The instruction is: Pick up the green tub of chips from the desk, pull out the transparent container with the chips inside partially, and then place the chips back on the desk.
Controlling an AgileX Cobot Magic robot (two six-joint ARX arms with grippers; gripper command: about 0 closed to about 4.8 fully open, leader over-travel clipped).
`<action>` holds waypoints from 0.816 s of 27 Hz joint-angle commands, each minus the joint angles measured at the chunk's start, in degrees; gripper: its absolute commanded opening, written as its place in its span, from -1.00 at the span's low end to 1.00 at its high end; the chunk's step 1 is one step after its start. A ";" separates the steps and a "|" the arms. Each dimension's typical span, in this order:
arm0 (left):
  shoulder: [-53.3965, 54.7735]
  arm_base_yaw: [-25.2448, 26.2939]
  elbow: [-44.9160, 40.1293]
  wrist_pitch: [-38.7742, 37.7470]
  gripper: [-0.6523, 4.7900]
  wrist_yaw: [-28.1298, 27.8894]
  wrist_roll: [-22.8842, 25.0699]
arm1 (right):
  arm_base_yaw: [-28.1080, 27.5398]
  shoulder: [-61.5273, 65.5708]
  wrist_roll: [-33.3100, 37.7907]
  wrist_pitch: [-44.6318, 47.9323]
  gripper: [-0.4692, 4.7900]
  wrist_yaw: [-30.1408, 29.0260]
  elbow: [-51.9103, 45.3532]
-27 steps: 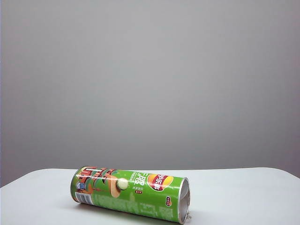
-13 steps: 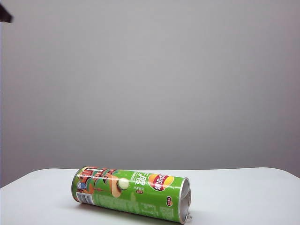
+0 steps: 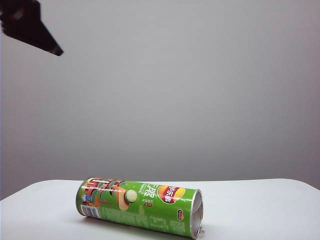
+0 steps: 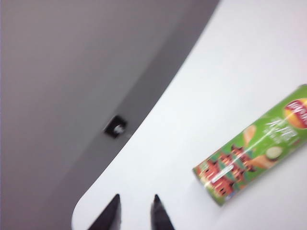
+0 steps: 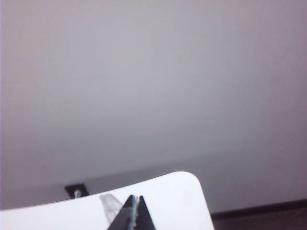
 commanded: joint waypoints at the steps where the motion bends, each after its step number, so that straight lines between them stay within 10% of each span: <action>1: 4.13 -0.02 3.21 -3.10 -0.45 2.05 5.09 | 0.00 6.36 -3.23 -2.71 -0.86 -6.34 5.51; 10: 14.97 0.00 12.11 -13.55 -0.47 2.10 15.02 | 0.02 32.81 -9.44 -20.26 -0.86 -29.79 23.02; 22: 28.61 -2.51 12.35 -14.29 -0.07 5.88 37.90 | 0.09 44.48 -19.67 -28.89 -0.86 -35.67 26.91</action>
